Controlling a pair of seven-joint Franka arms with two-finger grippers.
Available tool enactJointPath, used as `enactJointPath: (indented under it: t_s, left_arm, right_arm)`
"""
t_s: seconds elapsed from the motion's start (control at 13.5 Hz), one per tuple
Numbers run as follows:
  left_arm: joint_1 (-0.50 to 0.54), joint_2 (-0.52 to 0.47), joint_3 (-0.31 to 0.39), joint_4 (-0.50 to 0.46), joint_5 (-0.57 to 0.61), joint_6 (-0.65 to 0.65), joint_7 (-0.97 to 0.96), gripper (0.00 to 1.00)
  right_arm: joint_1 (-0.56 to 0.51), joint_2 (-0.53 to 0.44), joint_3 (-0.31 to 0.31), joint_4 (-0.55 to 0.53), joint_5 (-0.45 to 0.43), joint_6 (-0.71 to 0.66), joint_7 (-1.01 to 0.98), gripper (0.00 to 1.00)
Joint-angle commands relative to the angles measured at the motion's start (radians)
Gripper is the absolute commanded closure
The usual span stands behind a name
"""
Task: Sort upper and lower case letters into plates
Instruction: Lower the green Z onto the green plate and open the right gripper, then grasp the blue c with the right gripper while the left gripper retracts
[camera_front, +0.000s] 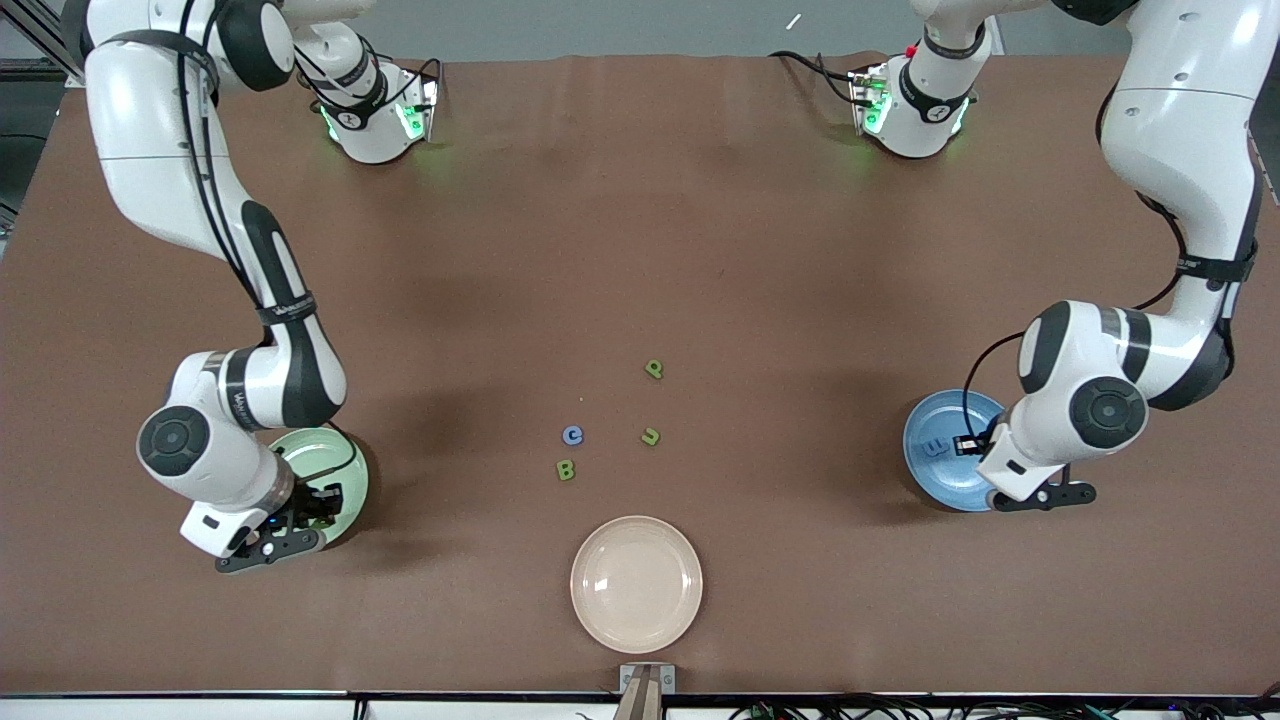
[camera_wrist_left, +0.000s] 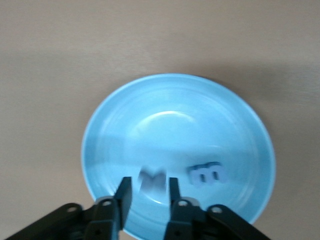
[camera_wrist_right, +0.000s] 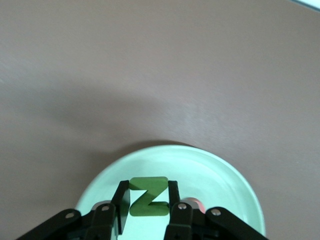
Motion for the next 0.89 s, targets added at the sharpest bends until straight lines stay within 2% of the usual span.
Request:
enactJointPath:
  t_s: [0.0, 0.22, 0.37, 0.59, 0.82]
  left_arm:
    - [0.004, -0.039, -0.017, 0.008, 0.009, -0.012, 0.000, 0.00]
    - [-0.010, -0.108, -0.036, 0.026, 0.004, -0.075, 0.005, 0.00]
    - [-0.010, -0.109, -0.072, 0.043, 0.007, -0.077, 0.005, 0.00]
    - [-0.019, -0.103, -0.135, 0.115, 0.001, -0.078, -0.003, 0.00]
    - [-0.013, -0.109, -0.168, 0.220, 0.000, -0.176, 0.003, 0.00]
  right_arm:
    - [0.007, -0.009, 0.019, -0.038, 0.010, 0.002, -0.022, 0.00]
    - [0.054, -0.012, 0.025, -0.040, 0.017, -0.001, 0.040, 0.00]
    - [0.151, -0.022, 0.025, -0.035, 0.016, -0.064, 0.244, 0.00]
    - [0.295, -0.021, 0.025, -0.035, 0.017, -0.072, 0.540, 0.00]
    - [0.412, -0.012, 0.023, -0.026, 0.013, -0.064, 0.793, 0.00]
